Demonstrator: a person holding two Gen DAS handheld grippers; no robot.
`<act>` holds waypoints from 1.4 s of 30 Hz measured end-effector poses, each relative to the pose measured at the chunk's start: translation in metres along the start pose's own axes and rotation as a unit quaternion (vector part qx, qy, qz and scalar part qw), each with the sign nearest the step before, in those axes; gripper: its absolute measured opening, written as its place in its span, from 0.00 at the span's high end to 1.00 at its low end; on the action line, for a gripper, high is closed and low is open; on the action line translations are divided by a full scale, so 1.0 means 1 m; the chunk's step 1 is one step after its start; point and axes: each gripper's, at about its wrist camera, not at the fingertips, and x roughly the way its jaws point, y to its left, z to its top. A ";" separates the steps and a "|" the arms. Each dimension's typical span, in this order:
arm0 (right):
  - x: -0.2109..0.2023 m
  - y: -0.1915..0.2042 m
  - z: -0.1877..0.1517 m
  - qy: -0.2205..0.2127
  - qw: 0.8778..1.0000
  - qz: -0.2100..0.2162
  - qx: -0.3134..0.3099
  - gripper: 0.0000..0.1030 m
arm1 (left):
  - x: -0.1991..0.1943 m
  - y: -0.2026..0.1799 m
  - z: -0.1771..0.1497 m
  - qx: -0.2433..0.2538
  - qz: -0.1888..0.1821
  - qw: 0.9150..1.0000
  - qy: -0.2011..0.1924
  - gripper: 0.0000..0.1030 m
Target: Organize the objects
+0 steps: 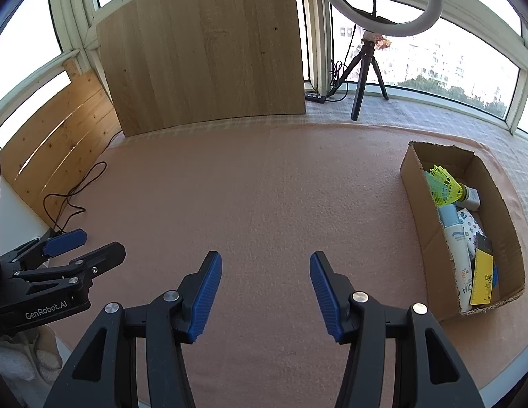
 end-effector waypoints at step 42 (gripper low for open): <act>0.009 -0.001 -0.001 0.012 1.000 -0.010 -0.010 0.38 | 0.006 0.004 -0.002 -0.002 0.000 1.000 0.002 0.14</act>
